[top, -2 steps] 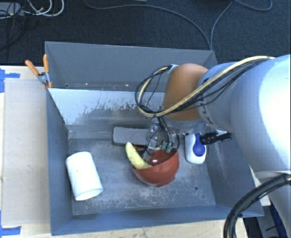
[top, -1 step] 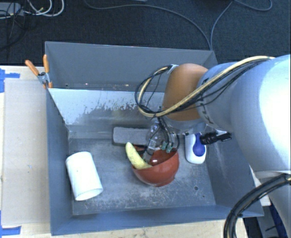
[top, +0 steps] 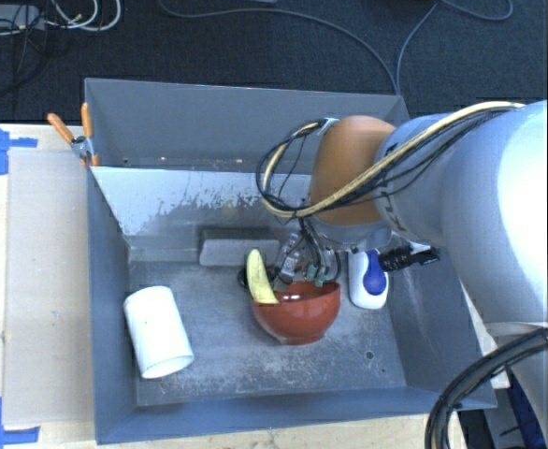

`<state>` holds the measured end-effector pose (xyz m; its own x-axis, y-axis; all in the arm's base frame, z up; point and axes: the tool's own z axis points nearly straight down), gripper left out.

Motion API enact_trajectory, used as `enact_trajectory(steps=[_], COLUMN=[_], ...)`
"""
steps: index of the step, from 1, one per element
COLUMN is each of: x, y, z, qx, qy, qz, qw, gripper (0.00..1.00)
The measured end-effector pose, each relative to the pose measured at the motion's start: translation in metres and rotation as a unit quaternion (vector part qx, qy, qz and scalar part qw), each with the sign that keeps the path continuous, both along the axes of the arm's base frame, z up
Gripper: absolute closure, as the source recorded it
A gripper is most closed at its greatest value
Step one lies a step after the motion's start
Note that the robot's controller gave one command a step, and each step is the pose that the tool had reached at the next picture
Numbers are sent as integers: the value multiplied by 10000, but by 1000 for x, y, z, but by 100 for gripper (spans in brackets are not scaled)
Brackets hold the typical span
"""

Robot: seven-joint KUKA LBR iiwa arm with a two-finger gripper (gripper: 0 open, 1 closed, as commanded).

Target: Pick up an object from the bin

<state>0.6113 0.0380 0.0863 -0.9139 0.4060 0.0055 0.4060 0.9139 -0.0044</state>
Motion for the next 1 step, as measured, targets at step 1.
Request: enact_trajectory(steps=[1], x=[-1], y=[0], z=[24], qx=[2], qy=[17], qz=[11], qw=[10000], gripper=[100])
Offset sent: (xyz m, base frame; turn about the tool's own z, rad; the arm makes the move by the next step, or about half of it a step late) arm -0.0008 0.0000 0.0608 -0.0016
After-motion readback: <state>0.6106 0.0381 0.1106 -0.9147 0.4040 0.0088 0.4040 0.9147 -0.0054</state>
